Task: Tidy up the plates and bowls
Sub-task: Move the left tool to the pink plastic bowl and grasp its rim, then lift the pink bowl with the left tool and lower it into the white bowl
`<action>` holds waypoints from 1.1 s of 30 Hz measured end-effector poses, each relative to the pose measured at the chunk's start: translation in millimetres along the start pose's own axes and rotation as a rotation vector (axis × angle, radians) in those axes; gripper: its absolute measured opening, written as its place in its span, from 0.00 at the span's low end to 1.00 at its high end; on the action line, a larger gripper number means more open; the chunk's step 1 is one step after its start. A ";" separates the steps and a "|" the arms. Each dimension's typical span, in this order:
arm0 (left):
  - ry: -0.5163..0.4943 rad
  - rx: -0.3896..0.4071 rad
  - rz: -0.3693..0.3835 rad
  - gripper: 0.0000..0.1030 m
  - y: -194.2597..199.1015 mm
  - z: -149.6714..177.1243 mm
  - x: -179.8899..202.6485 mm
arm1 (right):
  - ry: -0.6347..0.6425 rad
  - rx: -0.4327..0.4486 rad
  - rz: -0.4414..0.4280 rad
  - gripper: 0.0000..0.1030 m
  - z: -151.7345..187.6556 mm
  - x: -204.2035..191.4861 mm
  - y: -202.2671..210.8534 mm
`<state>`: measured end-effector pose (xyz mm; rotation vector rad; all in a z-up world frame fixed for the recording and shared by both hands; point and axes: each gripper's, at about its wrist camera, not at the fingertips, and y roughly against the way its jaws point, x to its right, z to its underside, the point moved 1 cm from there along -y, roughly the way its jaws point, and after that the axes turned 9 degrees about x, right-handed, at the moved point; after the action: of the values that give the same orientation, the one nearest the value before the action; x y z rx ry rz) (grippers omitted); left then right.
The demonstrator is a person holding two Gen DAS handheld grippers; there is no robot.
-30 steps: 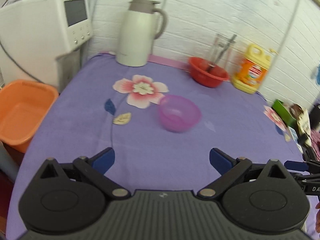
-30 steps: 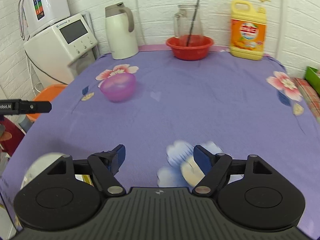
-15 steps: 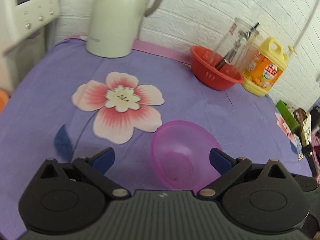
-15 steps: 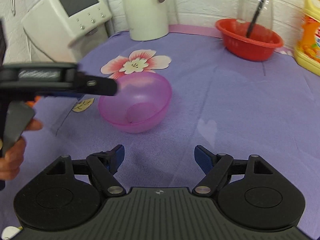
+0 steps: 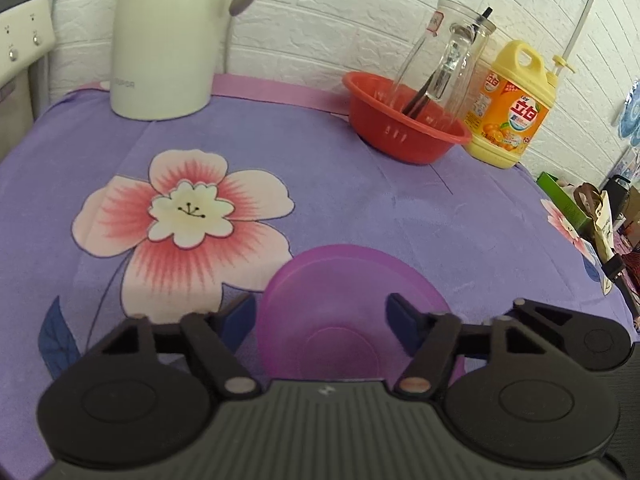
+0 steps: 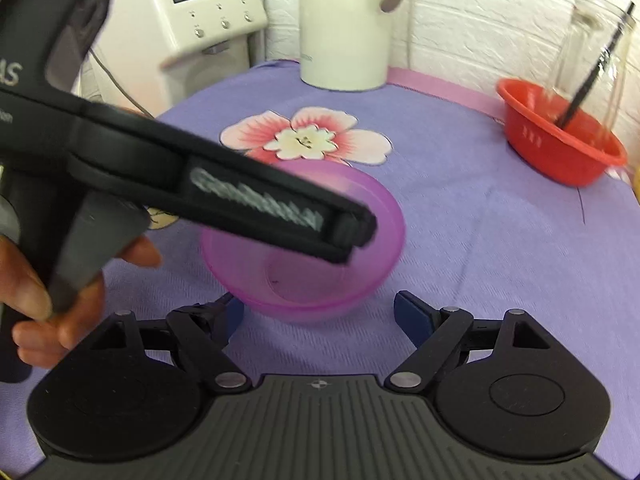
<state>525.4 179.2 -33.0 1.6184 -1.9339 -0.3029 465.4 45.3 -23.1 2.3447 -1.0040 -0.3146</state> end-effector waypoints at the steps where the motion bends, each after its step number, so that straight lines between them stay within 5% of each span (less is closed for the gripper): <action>1: -0.009 0.011 0.000 0.62 0.5 0.3 0.6 | 0.011 0.012 -0.001 1.00 0.0 -1.2 -0.3; 11: -0.046 0.110 -0.003 0.60 41.9 -14.7 26.0 | 0.082 0.157 0.052 1.00 -12.0 -14.7 27.5; 20: -0.112 0.186 0.085 0.60 135.2 -4.8 110.7 | 0.074 0.212 0.093 1.00 -7.9 -22.7 128.2; 33: -0.237 0.115 0.274 0.63 224.7 126.8 269.9 | -0.014 0.192 0.243 1.00 108.7 -30.8 317.8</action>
<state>246.9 -50.2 62.9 1.4139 -2.3610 -0.2862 211.2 -154.6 73.1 2.3557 -1.3628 -0.1457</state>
